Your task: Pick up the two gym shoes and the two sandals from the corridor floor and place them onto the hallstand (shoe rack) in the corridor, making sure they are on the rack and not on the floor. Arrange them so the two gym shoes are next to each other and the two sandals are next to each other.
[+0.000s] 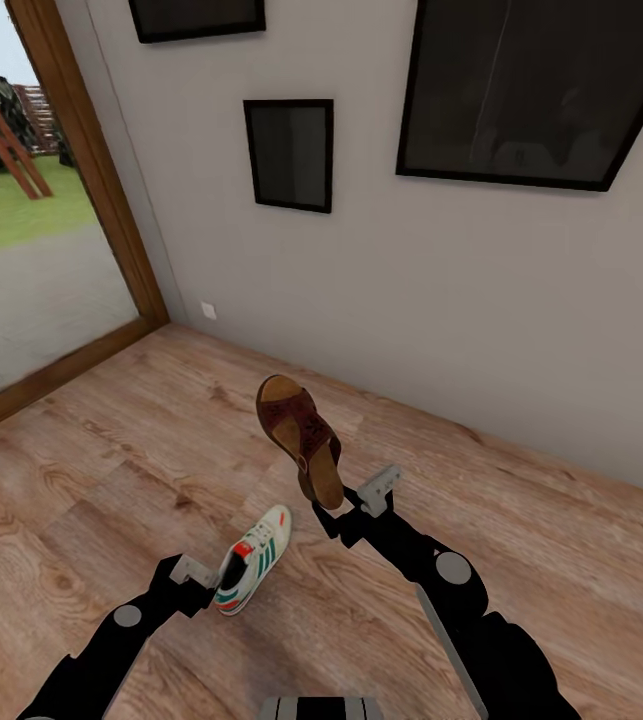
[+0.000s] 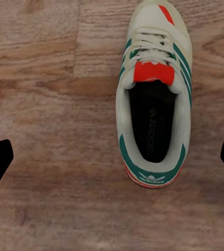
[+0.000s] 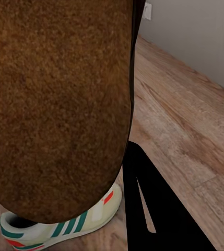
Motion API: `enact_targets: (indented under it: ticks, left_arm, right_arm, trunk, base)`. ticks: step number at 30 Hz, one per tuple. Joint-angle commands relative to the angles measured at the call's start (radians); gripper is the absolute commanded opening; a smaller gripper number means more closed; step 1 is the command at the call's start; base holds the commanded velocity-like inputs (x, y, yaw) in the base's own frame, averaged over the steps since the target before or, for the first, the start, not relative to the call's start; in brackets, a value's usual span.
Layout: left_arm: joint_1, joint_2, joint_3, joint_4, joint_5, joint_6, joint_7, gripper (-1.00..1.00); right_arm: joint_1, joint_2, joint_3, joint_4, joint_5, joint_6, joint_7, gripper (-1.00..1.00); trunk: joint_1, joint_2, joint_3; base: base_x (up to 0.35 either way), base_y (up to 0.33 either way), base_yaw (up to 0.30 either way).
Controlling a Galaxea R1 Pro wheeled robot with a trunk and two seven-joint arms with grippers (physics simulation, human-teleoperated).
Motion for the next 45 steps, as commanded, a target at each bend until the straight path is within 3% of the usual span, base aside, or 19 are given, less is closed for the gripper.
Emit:
enact_targets:
  ticks: [1,13,36,42,45]
  left_arm:
    - [0.0,0.001,0.0,-0.001,-0.006,0.001,-0.003,1.0]
    - [0.0,0.0,0.0,0.004,-0.005,0.002,-0.003,1.0]
    - [0.003,0.003,0.004,-0.003,-0.005,-0.012,-0.005,1.0]
    - [0.004,0.004,0.002,0.007,-0.006,-0.014,-0.005,1.0]
    - [0.005,0.004,-0.001,0.008,-0.006,-0.015,-0.006,1.0]
  right_arm:
    - [-0.001,0.0,0.0,-0.001,0.001,0.007,0.002,-1.0]
    - [-0.001,0.0,0.0,-0.001,0.001,0.007,0.002,-1.0]
    - [-0.001,0.0,0.001,-0.001,0.001,0.007,0.002,-1.0]
    - [-0.001,0.0,0.001,-0.001,0.001,0.007,0.002,-1.0]
    - [-0.001,0.0,0.001,-0.001,0.001,0.007,0.002,-1.0]
  trunk:
    - [0.0,0.0,-0.001]
    - [0.0,0.0,0.001]
    - [0.0,0.0,0.001]
    - [0.003,-0.002,-0.024]
    - [0.003,-0.002,-0.026]
  base:
    - [0.0,0.0,-0.162]
    - [0.0,0.0,-0.25]
    - [0.052,0.0,-0.095]
    - [0.0,0.0,0.026]
    - [0.0,0.0,0.054]
